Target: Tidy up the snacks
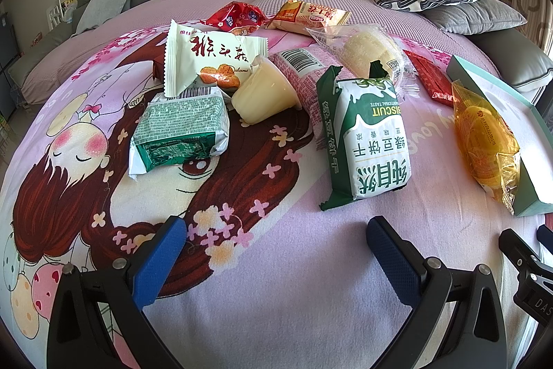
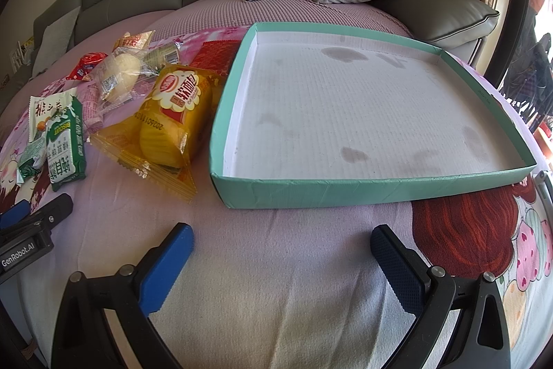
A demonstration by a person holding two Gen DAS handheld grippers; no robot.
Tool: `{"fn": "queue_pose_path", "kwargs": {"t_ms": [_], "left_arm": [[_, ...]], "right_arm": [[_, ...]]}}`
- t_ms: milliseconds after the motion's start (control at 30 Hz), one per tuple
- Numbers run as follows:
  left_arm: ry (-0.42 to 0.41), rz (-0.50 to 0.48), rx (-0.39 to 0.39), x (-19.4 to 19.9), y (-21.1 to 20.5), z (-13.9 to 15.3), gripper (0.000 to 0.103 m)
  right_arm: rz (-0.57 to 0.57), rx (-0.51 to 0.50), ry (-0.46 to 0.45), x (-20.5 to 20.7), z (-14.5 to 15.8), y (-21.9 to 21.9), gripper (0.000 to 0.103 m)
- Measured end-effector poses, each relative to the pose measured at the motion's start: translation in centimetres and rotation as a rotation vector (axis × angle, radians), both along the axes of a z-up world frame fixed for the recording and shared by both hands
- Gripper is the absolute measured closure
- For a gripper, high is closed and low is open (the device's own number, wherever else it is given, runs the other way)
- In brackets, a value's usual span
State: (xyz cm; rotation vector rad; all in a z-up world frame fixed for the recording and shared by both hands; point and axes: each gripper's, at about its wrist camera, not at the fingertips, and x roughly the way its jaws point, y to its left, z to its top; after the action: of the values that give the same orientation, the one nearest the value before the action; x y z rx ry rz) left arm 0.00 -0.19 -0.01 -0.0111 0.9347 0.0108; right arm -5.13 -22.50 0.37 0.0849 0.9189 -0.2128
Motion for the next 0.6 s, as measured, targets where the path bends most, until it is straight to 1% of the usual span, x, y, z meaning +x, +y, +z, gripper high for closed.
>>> {"fn": "queue_pose_path", "kwargs": {"t_ms": [600], "left_arm": [[-0.001, 0.0, 0.001, -0.09, 0.17, -0.06, 0.0]], "right_arm": [[0.0, 0.002, -0.001, -0.02, 0.04, 0.05, 0.0]]}}
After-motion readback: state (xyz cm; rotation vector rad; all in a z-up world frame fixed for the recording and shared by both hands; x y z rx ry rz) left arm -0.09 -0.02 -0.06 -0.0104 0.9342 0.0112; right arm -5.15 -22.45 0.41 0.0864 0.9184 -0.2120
